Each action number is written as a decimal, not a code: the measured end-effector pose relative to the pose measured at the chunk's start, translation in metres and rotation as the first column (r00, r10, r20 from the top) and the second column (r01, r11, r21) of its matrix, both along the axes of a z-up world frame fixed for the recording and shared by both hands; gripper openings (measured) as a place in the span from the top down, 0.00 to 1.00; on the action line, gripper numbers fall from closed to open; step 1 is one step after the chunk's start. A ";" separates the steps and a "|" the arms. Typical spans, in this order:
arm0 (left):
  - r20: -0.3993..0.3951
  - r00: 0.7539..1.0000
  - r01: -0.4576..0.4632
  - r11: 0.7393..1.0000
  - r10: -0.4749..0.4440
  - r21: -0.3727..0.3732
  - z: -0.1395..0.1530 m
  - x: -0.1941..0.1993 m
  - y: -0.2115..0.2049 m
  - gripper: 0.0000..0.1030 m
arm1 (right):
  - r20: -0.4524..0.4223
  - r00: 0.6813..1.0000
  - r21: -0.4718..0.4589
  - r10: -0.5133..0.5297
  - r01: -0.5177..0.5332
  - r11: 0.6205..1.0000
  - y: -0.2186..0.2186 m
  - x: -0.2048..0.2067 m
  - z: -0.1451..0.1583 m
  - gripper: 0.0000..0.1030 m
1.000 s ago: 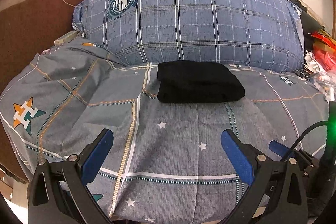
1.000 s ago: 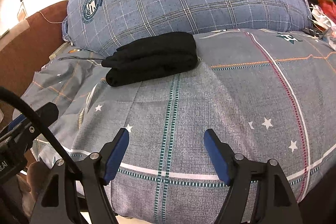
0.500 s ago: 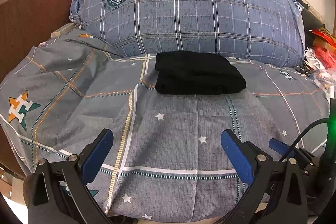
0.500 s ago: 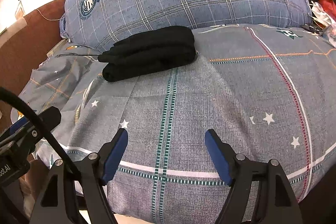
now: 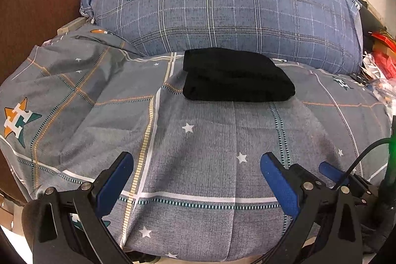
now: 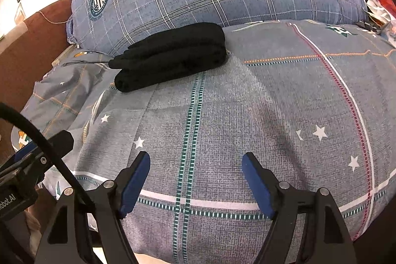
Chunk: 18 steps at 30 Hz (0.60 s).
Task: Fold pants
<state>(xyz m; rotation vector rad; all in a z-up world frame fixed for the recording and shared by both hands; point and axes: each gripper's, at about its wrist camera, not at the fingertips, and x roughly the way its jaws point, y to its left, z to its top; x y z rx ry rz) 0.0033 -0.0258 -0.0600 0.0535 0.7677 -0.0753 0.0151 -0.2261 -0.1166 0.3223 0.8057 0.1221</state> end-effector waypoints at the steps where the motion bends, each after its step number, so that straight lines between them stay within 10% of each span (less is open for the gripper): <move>1: -0.007 1.000 -0.001 1.000 0.001 0.001 -0.002 0.001 -0.001 0.01 | -0.002 1.000 0.005 -0.001 0.001 1.000 -0.001 0.000 -0.001 0.21; 10: -0.041 0.999 0.013 1.000 -0.014 -0.018 -0.011 0.014 0.001 0.01 | 0.022 0.999 0.043 -0.029 0.028 0.999 -0.013 0.001 0.000 0.21; 18: -0.134 0.991 -0.011 0.960 -0.028 -0.278 0.007 0.087 0.045 0.01 | 0.058 0.998 0.105 -0.039 0.032 0.994 -0.055 0.054 0.031 0.20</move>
